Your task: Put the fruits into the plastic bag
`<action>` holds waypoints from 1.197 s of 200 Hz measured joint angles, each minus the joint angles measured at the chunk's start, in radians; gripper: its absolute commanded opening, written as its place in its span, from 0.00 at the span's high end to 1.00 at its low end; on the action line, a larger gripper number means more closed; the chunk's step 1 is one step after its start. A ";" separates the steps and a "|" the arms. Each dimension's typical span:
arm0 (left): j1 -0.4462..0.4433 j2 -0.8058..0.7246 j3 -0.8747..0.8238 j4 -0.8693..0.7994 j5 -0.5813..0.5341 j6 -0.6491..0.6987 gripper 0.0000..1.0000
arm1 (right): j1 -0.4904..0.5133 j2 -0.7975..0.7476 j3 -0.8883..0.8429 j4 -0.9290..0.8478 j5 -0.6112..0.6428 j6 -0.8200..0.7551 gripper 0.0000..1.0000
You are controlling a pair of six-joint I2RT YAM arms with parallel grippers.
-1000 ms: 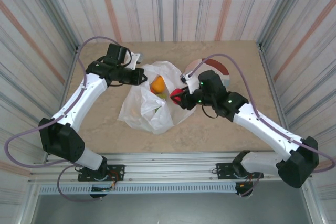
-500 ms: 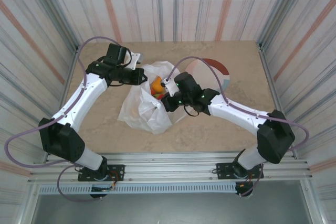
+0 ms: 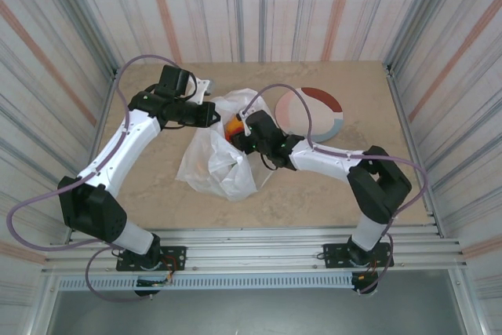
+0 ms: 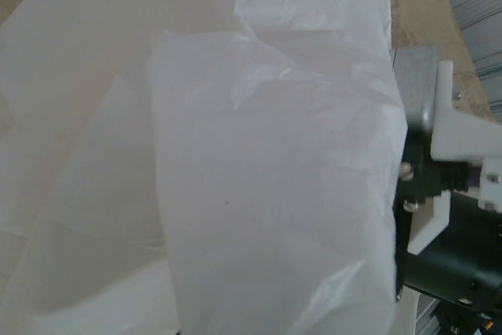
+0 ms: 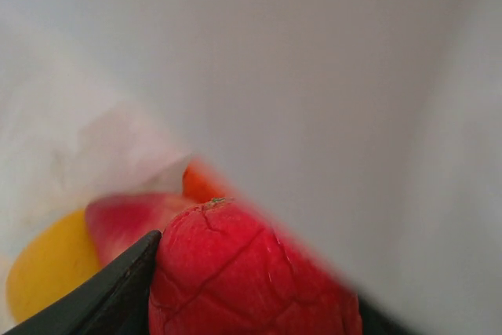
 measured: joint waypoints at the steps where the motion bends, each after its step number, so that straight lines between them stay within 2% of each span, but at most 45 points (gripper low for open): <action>1: 0.000 0.000 0.000 0.000 0.000 0.000 1.00 | 0.000 0.002 0.000 0.006 0.003 0.003 0.45; 57: 0.000 0.000 0.000 0.000 0.006 0.000 1.00 | 0.026 0.135 0.068 0.092 0.060 0.084 0.36; 95: 0.000 0.000 0.000 0.000 0.007 0.000 1.00 | 0.038 0.150 0.068 0.096 0.070 0.101 0.21; 125: 0.000 0.000 0.000 0.000 0.015 0.000 1.00 | 0.037 0.149 0.068 0.097 0.069 0.098 0.17; 212: 0.010 0.000 0.000 0.000 0.018 0.000 1.00 | 0.023 -0.012 -0.008 0.084 -0.036 0.029 0.09; 239: 0.016 0.000 0.000 0.000 0.018 0.000 1.00 | 0.023 -0.068 -0.024 0.066 -0.067 -0.001 0.10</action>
